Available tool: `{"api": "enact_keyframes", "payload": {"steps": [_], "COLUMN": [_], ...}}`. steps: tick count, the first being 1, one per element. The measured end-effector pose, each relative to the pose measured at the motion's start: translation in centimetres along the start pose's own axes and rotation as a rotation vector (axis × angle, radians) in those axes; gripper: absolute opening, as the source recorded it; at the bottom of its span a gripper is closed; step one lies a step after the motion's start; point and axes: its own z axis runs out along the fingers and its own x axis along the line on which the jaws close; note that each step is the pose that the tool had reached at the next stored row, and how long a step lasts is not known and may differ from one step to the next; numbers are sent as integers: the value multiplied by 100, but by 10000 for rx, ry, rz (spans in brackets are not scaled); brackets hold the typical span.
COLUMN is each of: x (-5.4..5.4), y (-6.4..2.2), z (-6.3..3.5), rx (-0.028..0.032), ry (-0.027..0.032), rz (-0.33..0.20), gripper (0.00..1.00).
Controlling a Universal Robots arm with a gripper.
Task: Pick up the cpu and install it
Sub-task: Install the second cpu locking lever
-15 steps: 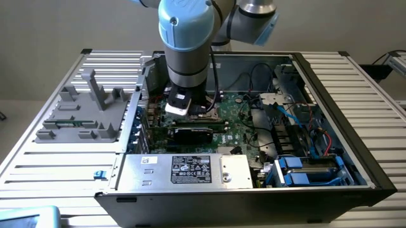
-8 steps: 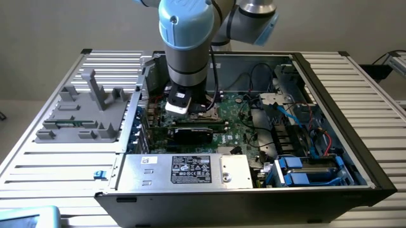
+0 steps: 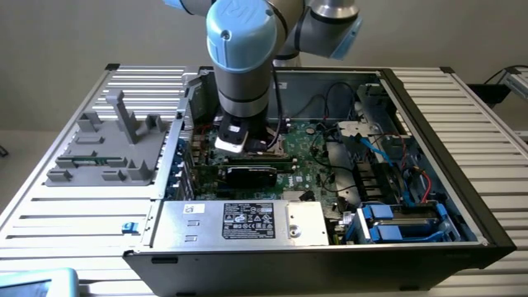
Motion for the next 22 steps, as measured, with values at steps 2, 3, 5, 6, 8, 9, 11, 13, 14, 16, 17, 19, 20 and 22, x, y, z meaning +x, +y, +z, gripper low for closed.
{"api": "enact_keyframes", "payload": {"steps": [2, 3, 5, 6, 8, 9, 11, 13, 14, 16, 17, 19, 20, 22], "x": [-11, -20, -40, -47, -49, -49, -49, -48, -48, -35, -35, -35, -36, -37], "y": [10, 16, 23, 26, 28, 28, 29, 26, 24, 19, 17, 12, 11, 7], "z": [22, 29, 34, 38, 44, 49, 54, 61, 65, 69, 74, 88, 98, 116], "rx": [4, 2, 1, 1, -1, 0, 0, 0, 1, -2, 1, -1, 0, 0], "ry": [3, 0, 0, 1, -1, -1, -1, 0, 0, -2, 0, 0, 0, -1], "rz": [-1, -1, 0, 1, 0, -1, 0, 1, 1, 3, 2, 1, 1, 0], "gripper": [11, 11, 11, 11, 11, 11, 11, 11, 11, 11, 11, 11, 11, 11]}}
